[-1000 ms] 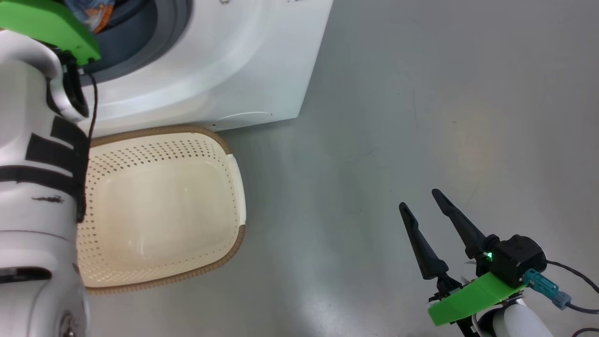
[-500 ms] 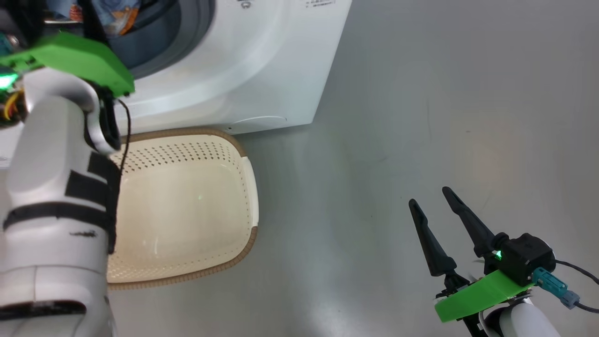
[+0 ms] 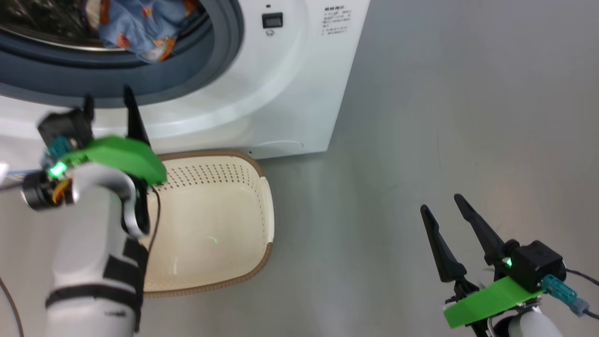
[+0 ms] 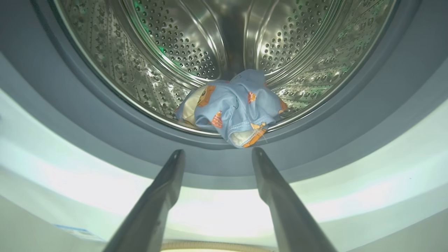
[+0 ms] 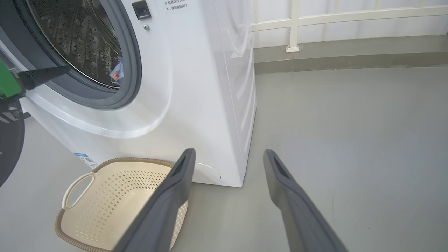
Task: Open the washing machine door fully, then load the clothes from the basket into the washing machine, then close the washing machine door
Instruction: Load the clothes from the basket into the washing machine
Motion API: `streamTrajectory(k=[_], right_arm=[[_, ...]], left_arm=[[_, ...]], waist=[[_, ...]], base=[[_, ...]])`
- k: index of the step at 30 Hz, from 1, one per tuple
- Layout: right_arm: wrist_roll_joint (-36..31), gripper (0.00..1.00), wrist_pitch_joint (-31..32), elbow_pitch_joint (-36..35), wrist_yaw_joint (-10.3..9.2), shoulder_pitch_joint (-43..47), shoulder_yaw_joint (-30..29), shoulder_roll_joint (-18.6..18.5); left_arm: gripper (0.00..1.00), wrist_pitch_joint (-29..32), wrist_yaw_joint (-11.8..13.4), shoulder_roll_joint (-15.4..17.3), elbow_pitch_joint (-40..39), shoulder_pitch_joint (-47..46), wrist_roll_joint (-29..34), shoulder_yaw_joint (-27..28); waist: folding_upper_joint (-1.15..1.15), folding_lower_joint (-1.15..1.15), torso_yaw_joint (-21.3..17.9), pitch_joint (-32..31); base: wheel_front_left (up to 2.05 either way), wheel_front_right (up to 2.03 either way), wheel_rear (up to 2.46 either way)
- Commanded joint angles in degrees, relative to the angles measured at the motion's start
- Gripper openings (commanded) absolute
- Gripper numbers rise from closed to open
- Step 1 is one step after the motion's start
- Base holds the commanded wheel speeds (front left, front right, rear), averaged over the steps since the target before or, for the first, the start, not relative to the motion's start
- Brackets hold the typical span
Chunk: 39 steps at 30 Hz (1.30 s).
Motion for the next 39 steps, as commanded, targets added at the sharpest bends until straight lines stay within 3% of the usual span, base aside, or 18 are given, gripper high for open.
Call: streamTrajectory(k=[1, 13, 30, 39], right_arm=[[-0.63, 1.00, -0.27, -1.17, 0.09, 2.01, 0.74, -0.29], [-0.88, 1.00, -0.27, -0.97, 0.09, 3.83, 0.17, 0.05], [-0.99, 1.00, -0.27, 0.63, 0.09, 6.24, 0.94, 0.17], [-1.10, 1.00, -0.27, 1.51, 0.09, 6.98, 1.81, -0.60]], left_arm=[[1.00, -0.30, -0.45, 1.74, -2.82, 3.38, 0.36, 0.39], [1.00, -0.30, -1.25, 1.54, -11.33, 17.46, 0.45, -1.95], [1.00, -0.30, 2.09, 1.53, -25.79, 36.71, -1.85, -0.06], [1.00, -0.30, 0.01, 1.52, -29.97, 43.58, -0.96, 1.84]], waist=[[0.00, 0.00, 0.94, -2.55], [0.00, 0.00, 1.42, -7.03], [0.00, 0.00, 1.23, -15.21], [0.00, 0.00, 1.25, -18.51]], base=[[0.00, 0.00, 0.00], [0.00, 0.00, 0.00], [0.00, 0.00, 0.00], [0.00, 0.00, 0.00]])
